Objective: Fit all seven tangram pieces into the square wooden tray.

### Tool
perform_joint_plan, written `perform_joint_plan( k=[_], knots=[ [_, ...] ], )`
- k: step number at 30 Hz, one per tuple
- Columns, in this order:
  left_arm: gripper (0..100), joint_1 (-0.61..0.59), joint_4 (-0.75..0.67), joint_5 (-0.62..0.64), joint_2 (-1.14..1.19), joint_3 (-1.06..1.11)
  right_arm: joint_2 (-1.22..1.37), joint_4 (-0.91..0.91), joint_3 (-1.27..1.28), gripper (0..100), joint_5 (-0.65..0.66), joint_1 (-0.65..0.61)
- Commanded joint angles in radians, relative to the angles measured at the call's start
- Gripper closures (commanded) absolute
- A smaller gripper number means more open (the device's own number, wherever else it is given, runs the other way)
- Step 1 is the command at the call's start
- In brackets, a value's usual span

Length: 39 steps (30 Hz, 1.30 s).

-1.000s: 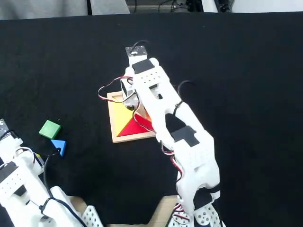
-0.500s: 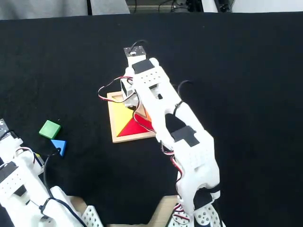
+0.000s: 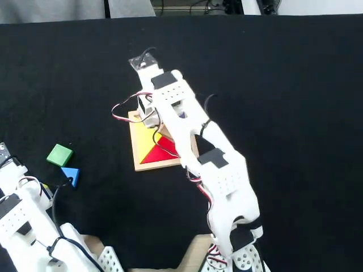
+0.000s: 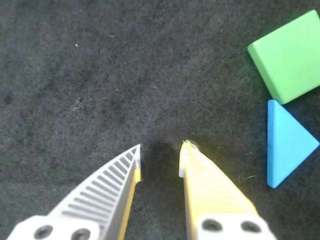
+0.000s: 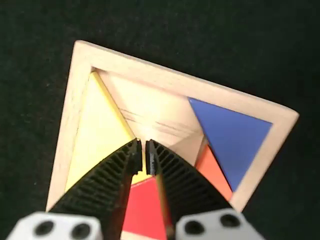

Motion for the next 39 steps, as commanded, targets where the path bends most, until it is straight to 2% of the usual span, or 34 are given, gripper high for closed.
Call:
perform_joint_plan(
  k=[1,15,23,28,32,35,39],
  knots=[
    [86,0.002,-0.011,0.003,-0.015,-0.010,0.007,-0.009,-0.065,98.7,0.006,0.055],
    [86,0.002,-0.011,0.003,-0.015,-0.010,0.019,0.077,-0.070,98.7,0.008,0.081],
    [86,-0.005,-0.011,0.011,-0.015,-0.031,-0.093,0.261,-0.286,98.7,0.009,0.083],
    [86,-0.002,-0.009,0.100,-0.015,-0.045,-0.180,0.351,-0.338,98.7,0.066,0.129],
    [86,0.019,-0.002,0.051,-0.015,-0.087,-0.216,0.382,-0.286,98.7,0.078,0.218],
    [86,0.074,0.097,0.003,-0.015,-0.222,-0.240,0.373,-0.228,98.7,0.078,0.288],
    [86,0.209,0.420,-0.003,-0.003,-0.539,-0.275,0.307,-0.124,98.7,0.078,0.367]
  ],
)
